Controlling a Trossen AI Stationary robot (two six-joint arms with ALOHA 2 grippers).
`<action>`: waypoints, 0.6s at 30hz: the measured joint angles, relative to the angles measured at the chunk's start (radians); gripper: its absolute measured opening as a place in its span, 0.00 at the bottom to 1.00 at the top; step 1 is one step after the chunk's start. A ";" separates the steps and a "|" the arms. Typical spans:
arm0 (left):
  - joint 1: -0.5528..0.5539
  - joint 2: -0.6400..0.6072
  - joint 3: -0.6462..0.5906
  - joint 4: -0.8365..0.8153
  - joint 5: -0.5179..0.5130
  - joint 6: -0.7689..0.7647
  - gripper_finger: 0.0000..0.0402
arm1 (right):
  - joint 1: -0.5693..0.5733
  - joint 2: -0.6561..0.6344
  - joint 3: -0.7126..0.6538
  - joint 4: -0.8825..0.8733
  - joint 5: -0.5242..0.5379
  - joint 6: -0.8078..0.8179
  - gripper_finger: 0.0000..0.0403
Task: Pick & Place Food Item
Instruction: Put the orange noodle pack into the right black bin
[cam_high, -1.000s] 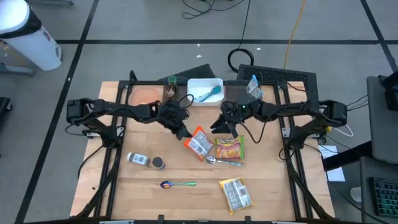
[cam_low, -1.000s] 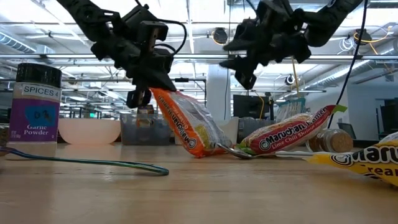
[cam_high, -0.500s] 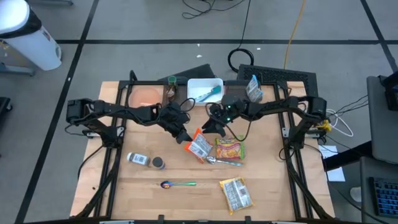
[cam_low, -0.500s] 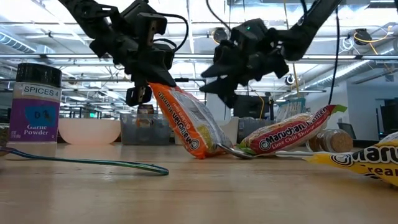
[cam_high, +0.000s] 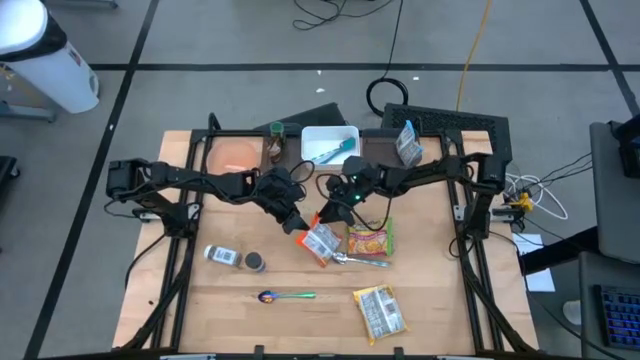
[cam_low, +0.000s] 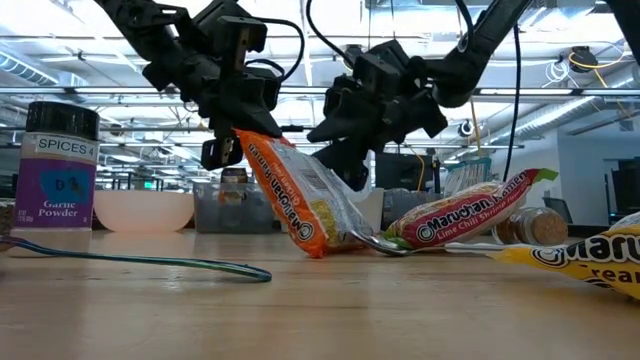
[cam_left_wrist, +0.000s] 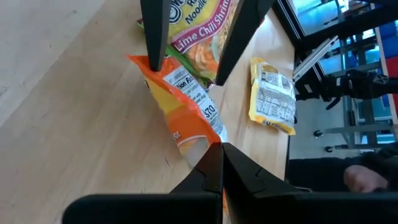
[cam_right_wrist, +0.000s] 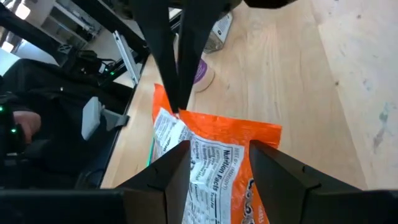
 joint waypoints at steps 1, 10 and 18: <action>0.000 0.000 0.000 0.000 0.000 0.000 0.00 | -0.001 0.000 0.000 -0.006 0.009 -0.004 0.39; -0.001 0.000 0.000 0.001 0.016 0.003 0.00 | -0.024 0.000 0.000 -0.011 0.106 -0.015 0.39; 0.000 0.000 0.000 0.000 0.015 0.014 0.00 | -0.007 0.000 0.000 -0.011 0.019 0.000 0.39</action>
